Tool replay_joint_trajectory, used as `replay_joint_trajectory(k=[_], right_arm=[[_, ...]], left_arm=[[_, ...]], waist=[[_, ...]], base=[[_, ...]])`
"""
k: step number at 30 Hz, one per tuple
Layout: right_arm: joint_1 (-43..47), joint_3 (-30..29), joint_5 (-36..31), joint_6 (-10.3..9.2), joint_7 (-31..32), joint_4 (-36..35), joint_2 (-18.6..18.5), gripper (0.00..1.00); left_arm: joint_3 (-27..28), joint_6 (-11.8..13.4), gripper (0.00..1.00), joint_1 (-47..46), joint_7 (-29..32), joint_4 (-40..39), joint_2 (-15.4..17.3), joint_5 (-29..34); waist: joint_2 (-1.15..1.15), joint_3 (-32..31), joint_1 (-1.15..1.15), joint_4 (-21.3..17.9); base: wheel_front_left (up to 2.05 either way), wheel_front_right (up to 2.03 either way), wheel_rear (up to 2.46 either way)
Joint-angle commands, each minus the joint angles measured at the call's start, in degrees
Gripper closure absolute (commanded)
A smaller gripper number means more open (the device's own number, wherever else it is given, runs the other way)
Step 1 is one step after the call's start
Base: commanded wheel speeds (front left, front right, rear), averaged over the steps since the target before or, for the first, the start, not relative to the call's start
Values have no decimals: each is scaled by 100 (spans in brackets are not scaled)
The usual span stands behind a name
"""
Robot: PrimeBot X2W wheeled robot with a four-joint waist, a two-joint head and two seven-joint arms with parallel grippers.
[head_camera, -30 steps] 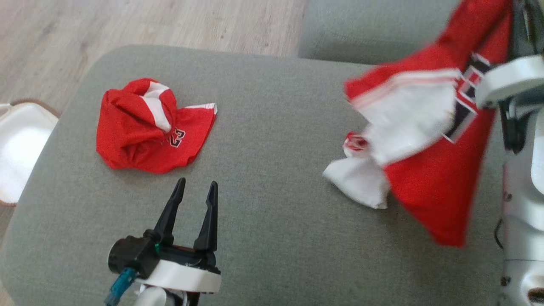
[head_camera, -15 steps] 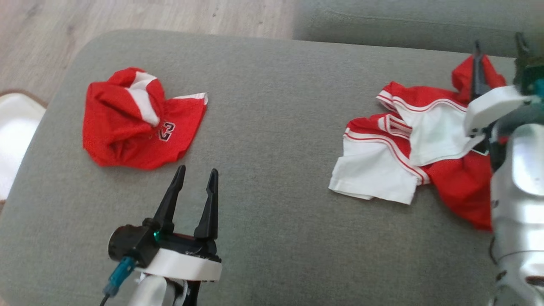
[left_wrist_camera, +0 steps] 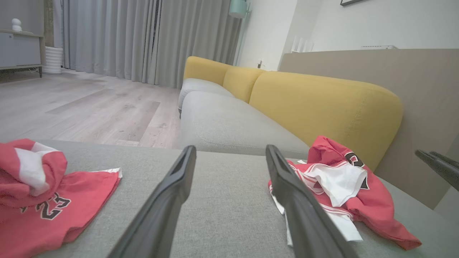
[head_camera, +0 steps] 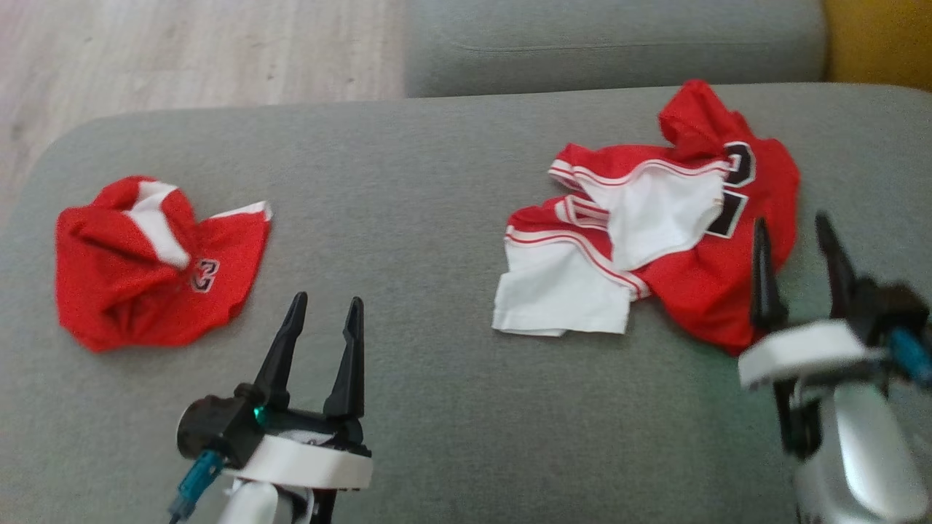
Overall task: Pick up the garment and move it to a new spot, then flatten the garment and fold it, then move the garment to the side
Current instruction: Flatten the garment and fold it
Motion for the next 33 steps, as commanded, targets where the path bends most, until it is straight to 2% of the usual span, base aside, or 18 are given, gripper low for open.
replay_joint_trajectory(k=[1,5,11,16,19,23,27,32,33], right_arm=[[-15,217,99,-4,-72,-305,18,0],[428,220,306,-4,-74,-700,19,0],[436,306,450,-4,-75,-1053,20,0],[431,295,490,-4,-68,-1139,20,0],[409,352,529,-4,-69,-1141,20,0],[325,439,601,-4,-72,-1142,20,0],[233,506,664,-4,-74,-1170,20,0],[187,479,725,-4,-76,-1241,20,0],[195,474,730,-4,-76,-1254,20,0]], left_arm=[[193,3,0,-152,-55,-212,-2,11],[185,-4,0,-215,-55,-202,-2,65],[108,-21,0,-478,-55,87,0,202],[-411,-35,0,-1031,21,783,62,462],[-833,-38,0,-1479,289,1224,56,489],[-1178,-40,0,-2031,775,1889,47,389],[-1235,-40,0,-2465,1187,2522,36,226],[-1462,-41,0,-2789,1415,2989,15,-317],[-1519,-41,35,-2817,1432,3025,13,-428]], waist=[[0,6,0,-159],[0,91,0,-313],[0,287,0,-561],[0,472,0,-712],[0,597,0,-843],[0,764,0,-1075],[0,927,0,-1336],[0,1072,0,-1533],[0,1079,0,-1539]], base=[[0,0,0],[0,0,0],[0,0,0],[0,0,0],[0,0,0],[0,0,0],[0,0,0],[0,0,0],[0,0,0]])
